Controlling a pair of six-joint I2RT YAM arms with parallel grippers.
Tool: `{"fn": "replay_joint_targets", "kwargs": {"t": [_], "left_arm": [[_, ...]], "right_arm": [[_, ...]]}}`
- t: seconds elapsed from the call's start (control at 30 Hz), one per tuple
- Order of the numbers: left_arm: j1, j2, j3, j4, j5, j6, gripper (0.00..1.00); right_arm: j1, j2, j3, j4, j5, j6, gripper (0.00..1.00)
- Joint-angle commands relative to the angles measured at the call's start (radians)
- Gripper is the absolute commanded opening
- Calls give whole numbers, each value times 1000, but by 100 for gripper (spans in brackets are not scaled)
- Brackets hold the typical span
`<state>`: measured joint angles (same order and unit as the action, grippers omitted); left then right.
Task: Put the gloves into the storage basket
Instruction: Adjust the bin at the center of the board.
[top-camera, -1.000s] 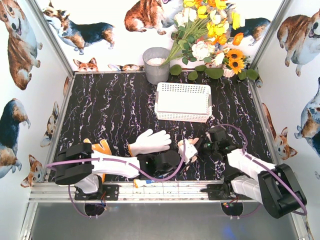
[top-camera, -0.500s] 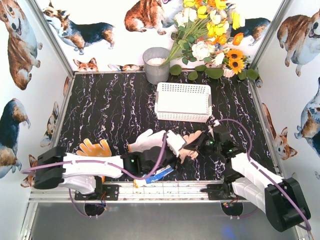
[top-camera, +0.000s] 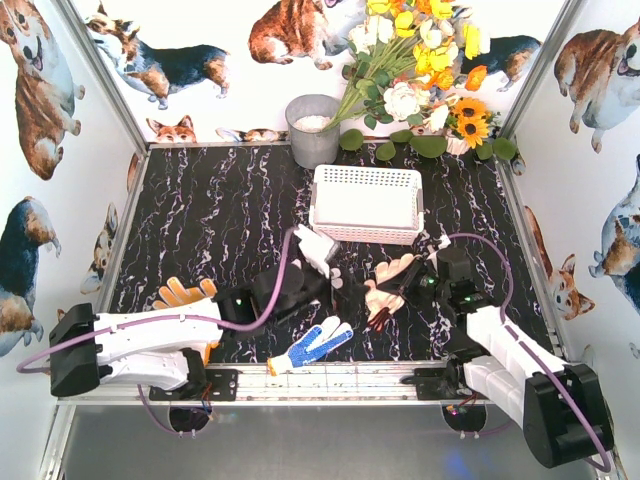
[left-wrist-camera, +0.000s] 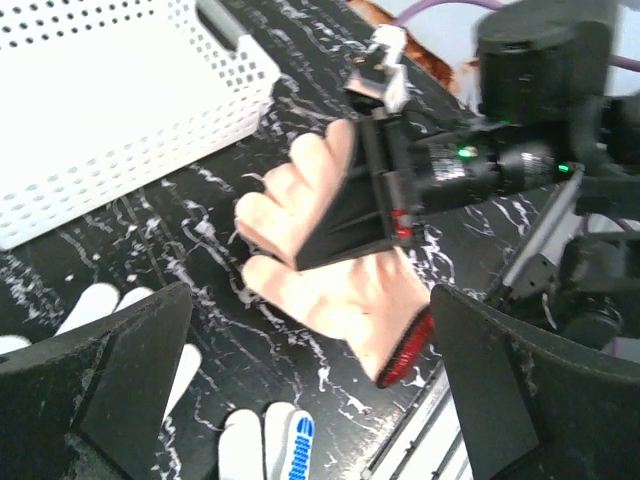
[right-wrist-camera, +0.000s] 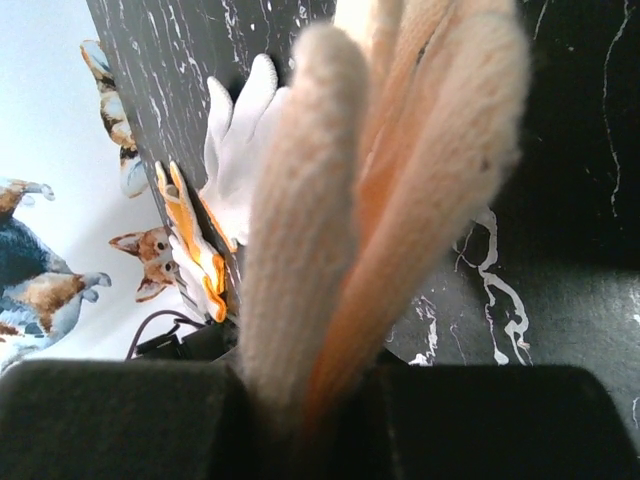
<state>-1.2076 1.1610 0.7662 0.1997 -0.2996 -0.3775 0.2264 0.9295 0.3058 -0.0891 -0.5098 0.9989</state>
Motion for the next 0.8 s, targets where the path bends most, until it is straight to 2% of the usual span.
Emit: {"fn": "replay_joint_targets", "kwargs": {"t": [0.0,0.17,0.3,0.57,0.77], "left_arm": [[90,8,12,-62,45,-96,100],[184,28,33,-155,40,-124,100],[278,44,28,-162,88,-150,100],[494,130,70,-161,270,-128,100],[615,264,148,-144,336,-95,100]], "right_arm": [[-12,-39,72,6,-22,-33,0],[-35,-73,113,-97,9,-88,0],[-77,-75,137,-169,39,-132,0],[-166,7,178,-167,59,-188,0],[-257,63,219,-189,90,-235,0]]}}
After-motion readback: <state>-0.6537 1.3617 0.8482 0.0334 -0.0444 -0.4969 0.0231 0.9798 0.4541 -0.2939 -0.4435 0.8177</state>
